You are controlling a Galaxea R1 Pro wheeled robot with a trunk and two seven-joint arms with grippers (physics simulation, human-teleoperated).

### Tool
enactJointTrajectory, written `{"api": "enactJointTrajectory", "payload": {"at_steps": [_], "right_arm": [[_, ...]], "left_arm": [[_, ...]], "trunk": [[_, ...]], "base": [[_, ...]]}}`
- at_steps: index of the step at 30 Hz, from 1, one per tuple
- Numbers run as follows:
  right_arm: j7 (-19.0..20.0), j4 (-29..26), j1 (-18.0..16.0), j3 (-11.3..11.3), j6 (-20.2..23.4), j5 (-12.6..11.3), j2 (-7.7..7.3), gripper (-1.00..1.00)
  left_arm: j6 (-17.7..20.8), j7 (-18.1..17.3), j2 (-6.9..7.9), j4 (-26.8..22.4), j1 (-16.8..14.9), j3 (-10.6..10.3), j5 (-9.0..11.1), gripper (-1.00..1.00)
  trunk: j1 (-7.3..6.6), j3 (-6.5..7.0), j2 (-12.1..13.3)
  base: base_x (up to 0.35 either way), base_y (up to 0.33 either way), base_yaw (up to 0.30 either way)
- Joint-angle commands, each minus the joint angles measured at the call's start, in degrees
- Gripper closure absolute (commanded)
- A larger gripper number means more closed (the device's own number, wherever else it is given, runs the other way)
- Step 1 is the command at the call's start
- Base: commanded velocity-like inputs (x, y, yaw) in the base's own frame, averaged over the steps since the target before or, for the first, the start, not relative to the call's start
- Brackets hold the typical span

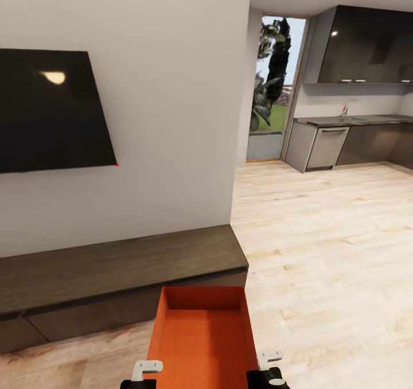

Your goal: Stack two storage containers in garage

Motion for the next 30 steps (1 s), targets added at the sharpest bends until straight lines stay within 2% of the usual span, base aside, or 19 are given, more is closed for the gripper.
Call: {"api": "enactJointTrajectory", "payload": {"at_steps": [1, 30], "right_arm": [[0.1, -0.3, 0.0, 0.6, -0.4, -0.2, 0.12, 1.0], [0.1, -0.3, 0.0, 0.6, -0.4, -0.1, 0.12, 1.0]], "left_arm": [[-0.2, 0.2, -0.05, 0.3, 0.0, -1.6, 0.9, 1.0], [-0.2, 0.2, -0.05, 0.2, 0.0, -1.6, 0.8, 1.0]], "trunk": [[-0.23, 0.13, 0.4], [-6.6, 5.34, 12.0]], "base": [[0.0, 0.0, 0.0], [0.0, 0.0, 0.0]]}}
